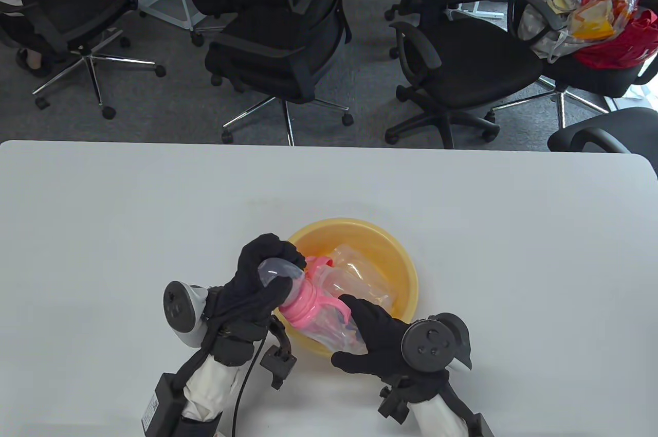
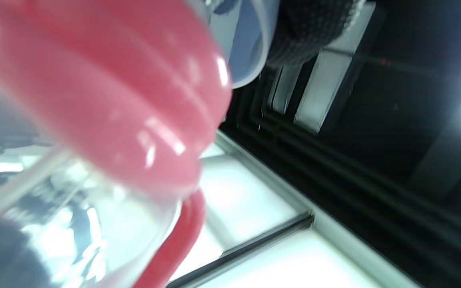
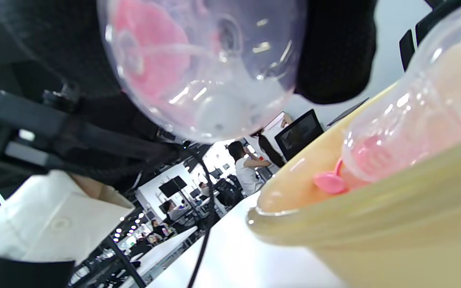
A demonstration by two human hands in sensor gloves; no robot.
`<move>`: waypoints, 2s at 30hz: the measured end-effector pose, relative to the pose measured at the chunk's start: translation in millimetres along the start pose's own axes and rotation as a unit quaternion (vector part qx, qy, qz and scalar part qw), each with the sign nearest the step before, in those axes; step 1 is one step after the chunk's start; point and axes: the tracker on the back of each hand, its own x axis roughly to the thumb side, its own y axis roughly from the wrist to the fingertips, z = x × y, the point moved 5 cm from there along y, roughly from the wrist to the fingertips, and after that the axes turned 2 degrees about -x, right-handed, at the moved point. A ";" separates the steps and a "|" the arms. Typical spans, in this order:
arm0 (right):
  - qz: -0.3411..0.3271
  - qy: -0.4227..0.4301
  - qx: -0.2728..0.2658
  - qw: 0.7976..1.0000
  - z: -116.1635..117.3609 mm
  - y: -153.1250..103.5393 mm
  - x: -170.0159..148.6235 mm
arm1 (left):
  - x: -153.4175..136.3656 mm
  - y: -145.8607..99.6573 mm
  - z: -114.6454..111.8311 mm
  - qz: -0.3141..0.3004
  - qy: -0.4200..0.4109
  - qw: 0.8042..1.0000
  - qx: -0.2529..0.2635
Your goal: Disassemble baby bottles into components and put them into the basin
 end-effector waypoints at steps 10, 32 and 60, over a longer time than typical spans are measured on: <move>0.051 0.054 -0.043 0.996 -22.7 -11.5 -37.3 | 0.3 -1.0 20.6 0.017 0.068 0.997 0.033; 0.074 0.221 -0.117 0.965 -48.8 -28.9 -72.2 | -82.9 -8.0 -50.3 0.143 0.414 0.864 -0.250; 0.078 0.234 -0.117 0.962 -51.2 -30.3 -72.4 | -121.6 -20.4 -54.7 0.196 0.451 0.807 -0.328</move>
